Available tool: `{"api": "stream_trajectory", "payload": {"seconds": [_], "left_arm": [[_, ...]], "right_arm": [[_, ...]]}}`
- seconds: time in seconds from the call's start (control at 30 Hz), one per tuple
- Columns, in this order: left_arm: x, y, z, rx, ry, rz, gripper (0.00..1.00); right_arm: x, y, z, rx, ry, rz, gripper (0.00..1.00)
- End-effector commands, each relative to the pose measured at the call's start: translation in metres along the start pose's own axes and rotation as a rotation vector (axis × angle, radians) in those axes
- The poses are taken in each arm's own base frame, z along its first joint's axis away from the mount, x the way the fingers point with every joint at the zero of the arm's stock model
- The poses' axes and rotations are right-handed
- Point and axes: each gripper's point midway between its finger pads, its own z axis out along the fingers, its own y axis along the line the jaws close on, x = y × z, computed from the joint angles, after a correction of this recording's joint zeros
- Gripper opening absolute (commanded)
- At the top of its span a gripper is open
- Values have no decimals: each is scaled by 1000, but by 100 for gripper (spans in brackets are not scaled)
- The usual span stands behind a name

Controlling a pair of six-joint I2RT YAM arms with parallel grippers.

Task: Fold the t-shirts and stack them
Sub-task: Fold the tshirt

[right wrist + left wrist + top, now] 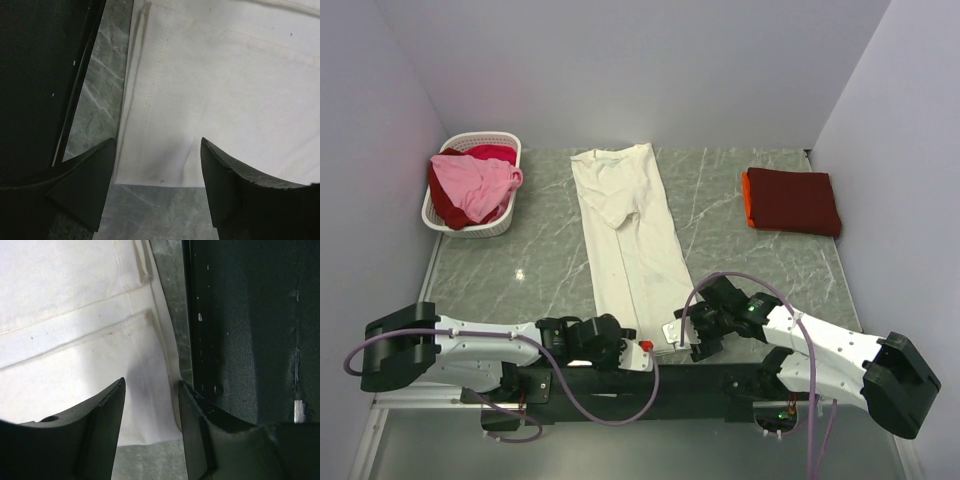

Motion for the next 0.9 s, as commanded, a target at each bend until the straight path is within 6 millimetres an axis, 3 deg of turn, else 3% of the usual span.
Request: {"api": "stream_trajectory", "payload": {"seconds": [0.0, 0.23, 0.37, 0.53, 0.73, 0.83, 0.87], "left_arm": [[-4, 0, 4, 12, 7, 18, 52], [6, -4, 7, 21, 49, 29, 47], [7, -4, 7, 20, 56, 31, 29], [8, -2, 6, 6, 52, 31, 19], [7, -2, 6, 5, 51, 34, 10], [2, 0, 4, -7, 27, 33, 7], [1, 1, 3, -9, 19, 35, 5]], "right_arm": [[-5, 0, 1, -2, -18, -5, 75], [-5, 2, 1, -9, -21, -9, 75], [-1, 5, 3, -24, 1, -18, 74], [4, 6, 7, -23, 38, -29, 71], [8, 3, 8, -24, 90, 22, 54], [11, 0, 8, -15, 118, 62, 41], [11, -1, 8, -11, 124, 73, 32]]}}
